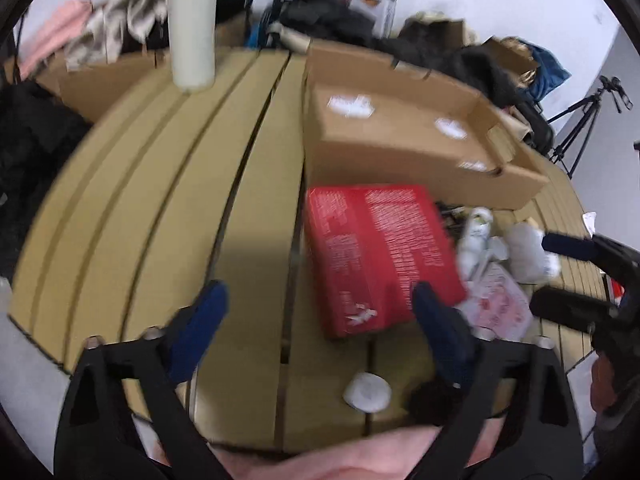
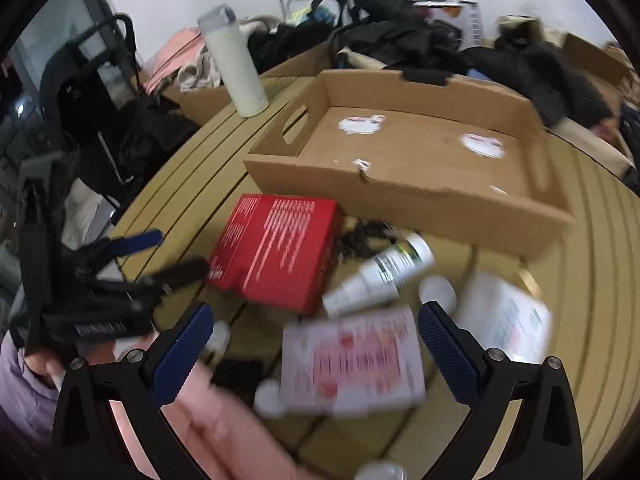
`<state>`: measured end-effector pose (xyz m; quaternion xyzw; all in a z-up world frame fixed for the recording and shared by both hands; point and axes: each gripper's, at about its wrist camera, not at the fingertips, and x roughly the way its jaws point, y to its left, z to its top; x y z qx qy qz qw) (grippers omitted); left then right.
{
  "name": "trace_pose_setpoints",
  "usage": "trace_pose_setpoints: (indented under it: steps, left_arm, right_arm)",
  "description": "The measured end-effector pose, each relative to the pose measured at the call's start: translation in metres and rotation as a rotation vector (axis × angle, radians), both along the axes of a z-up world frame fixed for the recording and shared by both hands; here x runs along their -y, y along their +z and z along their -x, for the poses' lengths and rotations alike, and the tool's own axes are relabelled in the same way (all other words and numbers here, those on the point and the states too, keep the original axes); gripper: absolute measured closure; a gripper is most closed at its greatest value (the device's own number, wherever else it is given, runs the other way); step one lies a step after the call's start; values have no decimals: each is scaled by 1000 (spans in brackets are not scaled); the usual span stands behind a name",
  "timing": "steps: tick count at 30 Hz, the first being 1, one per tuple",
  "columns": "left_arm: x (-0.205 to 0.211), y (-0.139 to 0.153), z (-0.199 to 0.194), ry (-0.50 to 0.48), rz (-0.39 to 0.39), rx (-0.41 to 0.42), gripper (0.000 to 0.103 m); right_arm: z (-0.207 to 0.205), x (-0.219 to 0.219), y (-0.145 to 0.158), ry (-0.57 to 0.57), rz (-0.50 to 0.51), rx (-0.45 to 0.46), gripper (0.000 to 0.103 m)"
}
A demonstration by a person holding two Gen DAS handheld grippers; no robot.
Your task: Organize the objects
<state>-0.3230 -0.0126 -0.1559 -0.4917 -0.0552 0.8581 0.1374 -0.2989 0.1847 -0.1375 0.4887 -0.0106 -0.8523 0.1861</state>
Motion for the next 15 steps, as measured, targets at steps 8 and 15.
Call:
trace_pose_setpoints:
  steps: [8, 15]
  left_arm:
    - [-2, -29, 20, -55, -203, 84, 41]
    - [-17, 6, -1, -52, -185, 19, 57]
  right_arm:
    - [52, 19, -56, -12, 100, 123, 54]
    - [44, 20, -36, -33, 133, 137, 57]
